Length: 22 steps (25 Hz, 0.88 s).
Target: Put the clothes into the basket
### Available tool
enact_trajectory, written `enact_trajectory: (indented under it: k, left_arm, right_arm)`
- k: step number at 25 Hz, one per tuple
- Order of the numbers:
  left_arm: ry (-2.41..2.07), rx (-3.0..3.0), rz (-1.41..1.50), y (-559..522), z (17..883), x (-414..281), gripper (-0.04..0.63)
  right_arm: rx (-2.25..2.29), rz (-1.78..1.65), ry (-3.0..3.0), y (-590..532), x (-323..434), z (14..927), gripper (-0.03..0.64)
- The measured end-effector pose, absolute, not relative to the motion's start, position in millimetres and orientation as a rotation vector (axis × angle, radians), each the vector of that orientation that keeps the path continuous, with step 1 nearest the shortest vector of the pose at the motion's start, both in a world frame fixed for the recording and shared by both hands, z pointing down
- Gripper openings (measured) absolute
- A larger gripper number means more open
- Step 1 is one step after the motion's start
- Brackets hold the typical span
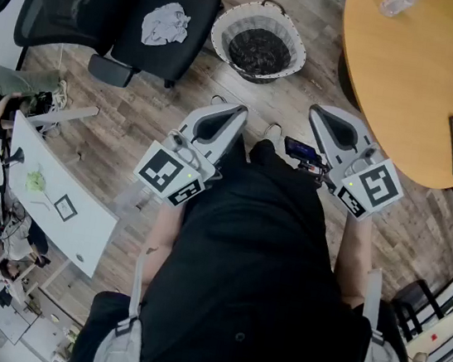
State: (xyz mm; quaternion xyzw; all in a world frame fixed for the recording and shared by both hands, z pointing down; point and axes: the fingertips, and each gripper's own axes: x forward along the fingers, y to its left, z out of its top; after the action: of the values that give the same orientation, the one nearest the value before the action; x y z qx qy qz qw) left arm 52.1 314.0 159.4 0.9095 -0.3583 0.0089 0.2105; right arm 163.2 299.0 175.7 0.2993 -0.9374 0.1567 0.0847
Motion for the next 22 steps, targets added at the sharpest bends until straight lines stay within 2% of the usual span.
enact_trajectory:
  k: [22]
  left_arm:
    - [-1.021, 2.493, 0.038, 312, 164, 67, 0.008]
  right_arm:
    - [0.88, 0.482, -2.812, 298, 178, 176, 0.017]
